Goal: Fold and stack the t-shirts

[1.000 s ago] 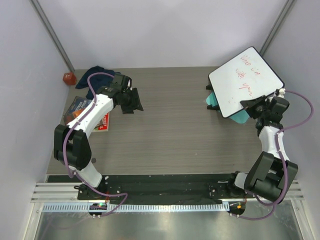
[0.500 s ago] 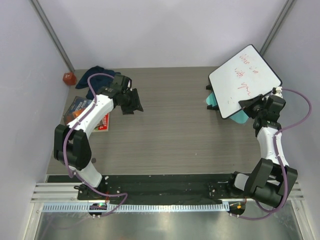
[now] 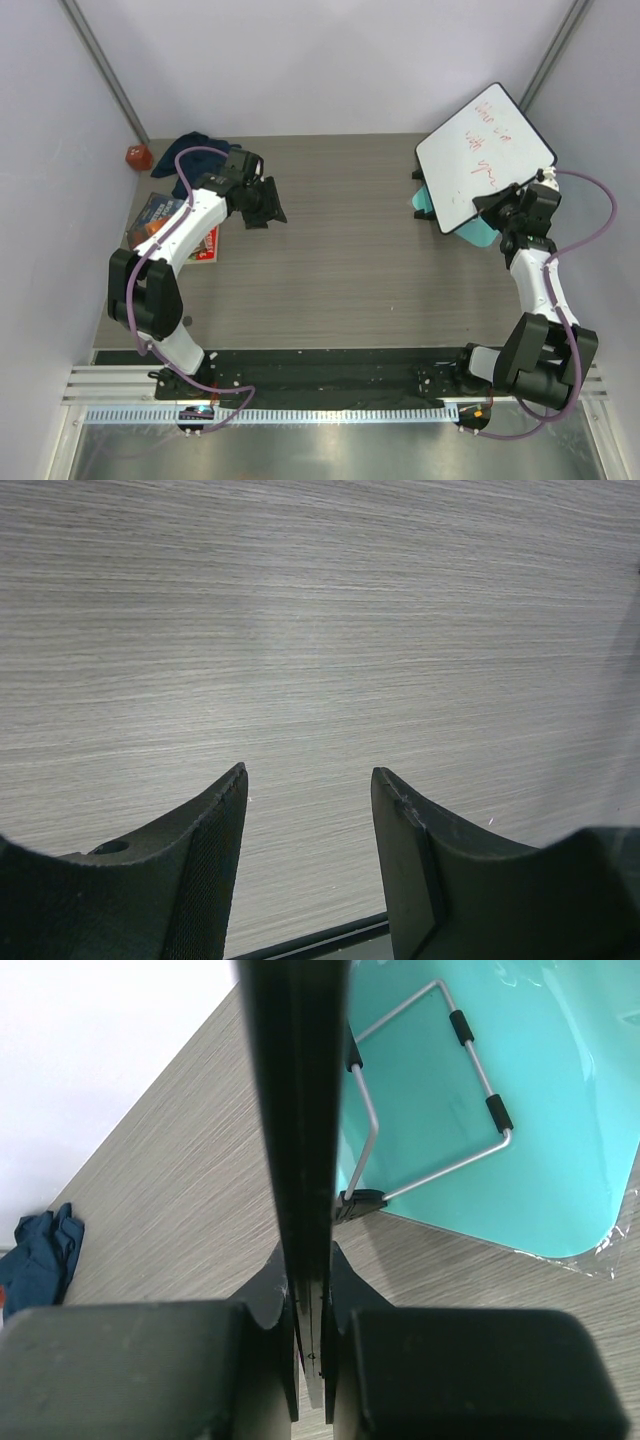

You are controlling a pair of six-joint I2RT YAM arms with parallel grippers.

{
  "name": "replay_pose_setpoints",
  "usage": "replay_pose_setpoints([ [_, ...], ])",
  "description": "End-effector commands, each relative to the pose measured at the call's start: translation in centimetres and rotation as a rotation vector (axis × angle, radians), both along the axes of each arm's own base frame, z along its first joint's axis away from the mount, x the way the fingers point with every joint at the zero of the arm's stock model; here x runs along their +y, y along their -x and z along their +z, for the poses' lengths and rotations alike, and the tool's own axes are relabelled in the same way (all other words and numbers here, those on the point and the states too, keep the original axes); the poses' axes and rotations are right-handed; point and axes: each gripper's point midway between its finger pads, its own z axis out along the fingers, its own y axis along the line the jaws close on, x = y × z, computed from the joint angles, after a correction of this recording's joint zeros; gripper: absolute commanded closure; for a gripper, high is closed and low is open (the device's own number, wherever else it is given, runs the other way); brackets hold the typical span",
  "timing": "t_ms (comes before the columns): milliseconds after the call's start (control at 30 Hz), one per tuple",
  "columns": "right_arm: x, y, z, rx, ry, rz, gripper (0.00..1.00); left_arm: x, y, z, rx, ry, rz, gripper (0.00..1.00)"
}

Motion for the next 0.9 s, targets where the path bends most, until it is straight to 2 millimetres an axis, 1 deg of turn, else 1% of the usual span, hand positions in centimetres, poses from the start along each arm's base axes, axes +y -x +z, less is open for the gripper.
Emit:
replay_pose_setpoints([
  [0, -0.5, 5.1, -8.9, 0.385, 0.029, -0.028, 0.99, -0.4, -0.4, 1.3, -0.044, 0.022, -0.015, 0.46],
  [167, 1.1, 4.1, -8.4, 0.317, 0.003, 0.047, 0.99, -0.3, -0.5, 1.2, -0.047, 0.014, -0.011, 0.46],
  [233, 1.5, 4.1, -9.0, 0.342, 0.003, 0.067, 0.99, -0.3, -0.4, 1.1, -0.044, 0.014, -0.012, 0.46],
  [300, 1.1, 4.2, -9.2, 0.365, 0.026, 0.045, 0.98, -0.3, -0.5, 1.1, -0.045, 0.016, -0.013, 0.47],
  [333, 0.9, 4.7, -9.5, 0.387, 0.029, 0.034, 0.98, -0.3, -0.4, 1.1, -0.042, 0.015, -0.013, 0.47],
  [500, -0.8, 6.1, -9.2, 0.431, 0.065, -0.090, 0.99, -0.5, -0.5, 1.3, -0.043, 0.024, -0.014, 0.47],
  [600, -0.6, 6.8, -9.6, 0.465, 0.042, -0.103, 0.99, -0.7, -0.4, 1.6, -0.047, 0.036, -0.018, 0.46],
  [733, -0.3, 8.2, -11.0, 0.563, 0.008, -0.125, 0.99, -0.5, -0.2, 2.1, -0.062, 0.036, -0.021, 0.46],
  [800, -0.5, 8.5, -11.2, 0.576, 0.009, -0.145, 0.99, -0.4, -0.1, 2.3, -0.068, 0.036, -0.020, 0.46],
  [867, -1.1, 9.0, -11.2, 0.582, 0.027, -0.185, 0.99, -0.5, 0.0, 2.6, -0.075, 0.041, -0.022, 0.46],
])
